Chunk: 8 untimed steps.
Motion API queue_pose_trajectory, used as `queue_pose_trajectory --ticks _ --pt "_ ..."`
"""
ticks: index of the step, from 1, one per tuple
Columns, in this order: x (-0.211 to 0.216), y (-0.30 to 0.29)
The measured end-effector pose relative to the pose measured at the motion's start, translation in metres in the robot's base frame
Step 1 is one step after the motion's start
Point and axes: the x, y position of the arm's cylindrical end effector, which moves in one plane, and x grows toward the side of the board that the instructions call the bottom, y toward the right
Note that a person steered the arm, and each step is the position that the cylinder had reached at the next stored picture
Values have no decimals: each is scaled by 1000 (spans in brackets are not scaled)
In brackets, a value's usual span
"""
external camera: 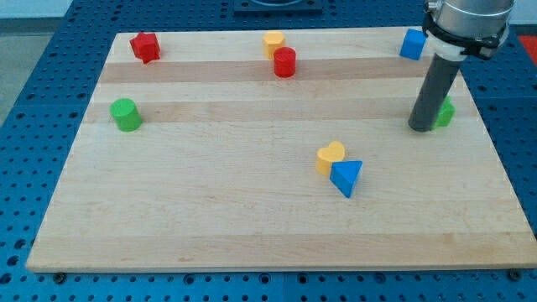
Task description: Push the triangle slightly to the left
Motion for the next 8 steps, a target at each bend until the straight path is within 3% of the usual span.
queue_pose_trajectory --ticks 2,5,8 --pt "11 -11" --pt "82 -37" --pt "92 -104"
